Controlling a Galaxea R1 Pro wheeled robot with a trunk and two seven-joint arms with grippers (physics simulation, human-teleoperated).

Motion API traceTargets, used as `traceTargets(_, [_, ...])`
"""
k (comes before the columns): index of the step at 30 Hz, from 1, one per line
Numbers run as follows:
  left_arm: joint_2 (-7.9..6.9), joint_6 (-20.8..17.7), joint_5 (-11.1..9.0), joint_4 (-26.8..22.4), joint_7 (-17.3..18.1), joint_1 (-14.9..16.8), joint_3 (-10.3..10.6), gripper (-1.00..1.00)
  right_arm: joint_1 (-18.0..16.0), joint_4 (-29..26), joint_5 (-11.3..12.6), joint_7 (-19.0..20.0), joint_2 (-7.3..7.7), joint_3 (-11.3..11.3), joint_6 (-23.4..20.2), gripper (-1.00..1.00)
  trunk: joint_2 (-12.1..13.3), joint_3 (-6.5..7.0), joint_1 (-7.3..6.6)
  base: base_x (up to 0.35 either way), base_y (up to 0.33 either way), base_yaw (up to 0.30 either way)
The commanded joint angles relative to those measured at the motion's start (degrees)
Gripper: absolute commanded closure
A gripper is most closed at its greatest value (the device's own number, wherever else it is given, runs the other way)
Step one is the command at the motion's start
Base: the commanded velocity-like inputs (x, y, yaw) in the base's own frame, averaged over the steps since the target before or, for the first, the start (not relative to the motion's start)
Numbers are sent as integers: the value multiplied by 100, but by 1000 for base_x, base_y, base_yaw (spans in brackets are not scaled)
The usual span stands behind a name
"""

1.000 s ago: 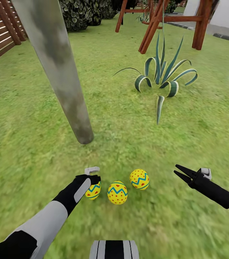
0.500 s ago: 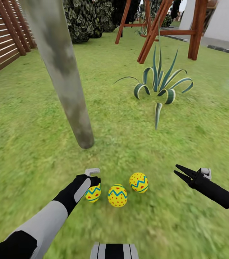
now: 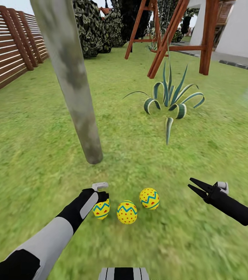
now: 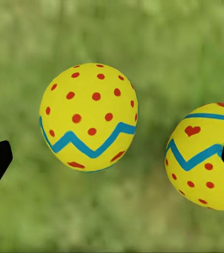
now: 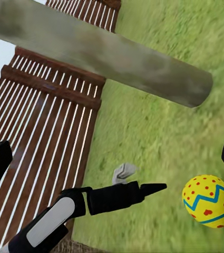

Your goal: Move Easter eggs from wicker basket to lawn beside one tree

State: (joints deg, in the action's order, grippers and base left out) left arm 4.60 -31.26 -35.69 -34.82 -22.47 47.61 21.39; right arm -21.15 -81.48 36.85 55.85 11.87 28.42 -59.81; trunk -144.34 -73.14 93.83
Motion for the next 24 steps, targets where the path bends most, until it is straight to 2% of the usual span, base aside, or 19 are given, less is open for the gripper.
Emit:
traceTargets(1, [-4, -13, -61, -8, -55, 3, 26, -100, -4, 0, -24, 32, -3, 6, -19, -100, 0, 18, -4, -86, 0, 0])
traceTargets(11, [-3, -20, -61, -7, -68, 3, 19, -100, -4, 0, -28, 32, -3, 6, -19, -100, 13, 240, -29, -166, 0, 0])
traceTargets(14, [-3, -20, -61, -8, -172, 3, 22, -100, -4, 0, -28, 32, -3, 6, -19, -100, 17, 306, -37, -183, 0, 0])
traceTargets(18, [-3, -16, -61, -13, -354, 3, 19, -100, -4, 0, -28, 32, -1, 6, -19, -100, 23, 395, -48, -62, 0, 0])
traceTargets(24, [-2, -13, -61, -8, -420, 3, 15, -100, -4, 0, -28, 32, 0, 12, -19, -100, 31, 528, -63, -14, 0, 0])
